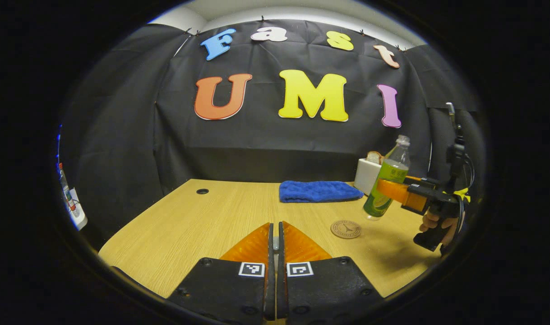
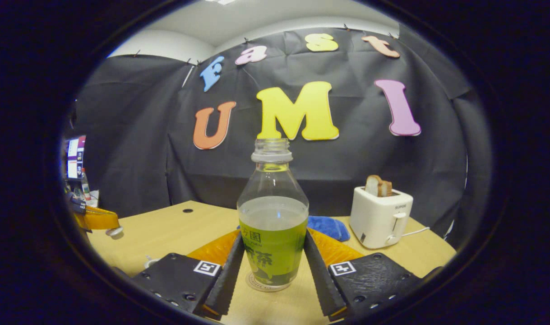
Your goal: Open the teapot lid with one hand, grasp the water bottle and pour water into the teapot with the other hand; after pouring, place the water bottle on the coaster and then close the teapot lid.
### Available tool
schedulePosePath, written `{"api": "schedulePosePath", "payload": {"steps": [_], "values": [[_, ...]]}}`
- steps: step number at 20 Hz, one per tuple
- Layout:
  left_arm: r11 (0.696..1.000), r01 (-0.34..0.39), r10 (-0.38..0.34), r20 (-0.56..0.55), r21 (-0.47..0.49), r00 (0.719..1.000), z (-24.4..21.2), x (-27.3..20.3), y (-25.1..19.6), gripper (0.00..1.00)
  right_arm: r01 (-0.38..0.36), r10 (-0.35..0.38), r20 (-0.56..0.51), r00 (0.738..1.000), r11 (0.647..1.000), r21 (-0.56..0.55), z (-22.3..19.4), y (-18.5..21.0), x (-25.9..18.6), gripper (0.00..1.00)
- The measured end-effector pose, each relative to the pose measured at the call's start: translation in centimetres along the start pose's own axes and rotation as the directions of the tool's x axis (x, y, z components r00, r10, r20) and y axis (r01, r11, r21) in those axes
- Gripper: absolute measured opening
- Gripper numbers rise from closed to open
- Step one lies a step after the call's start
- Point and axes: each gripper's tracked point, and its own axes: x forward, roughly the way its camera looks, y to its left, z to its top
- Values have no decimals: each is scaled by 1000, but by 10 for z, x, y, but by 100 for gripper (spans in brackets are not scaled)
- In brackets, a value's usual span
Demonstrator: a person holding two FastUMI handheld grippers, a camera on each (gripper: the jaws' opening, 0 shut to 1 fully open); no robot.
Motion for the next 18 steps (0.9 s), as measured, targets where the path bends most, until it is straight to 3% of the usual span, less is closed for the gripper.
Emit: {"api": "schedulePosePath", "payload": {"steps": [5,14,18], "values": [[1000,14,-13,-19,19,1000,-6,9,-4,4,-10,8,-129,992,1000,-8,-41,2,35,73],[999,48,-48,-62,1,997,-26,26,-9,4,-45,43,-151,988,999,-7,-59,2,55,75],[998,57,-55,-81,17,995,-33,28,-11,4,-48,46,-156,987,999,-11,-57,-1,46,86]]}}
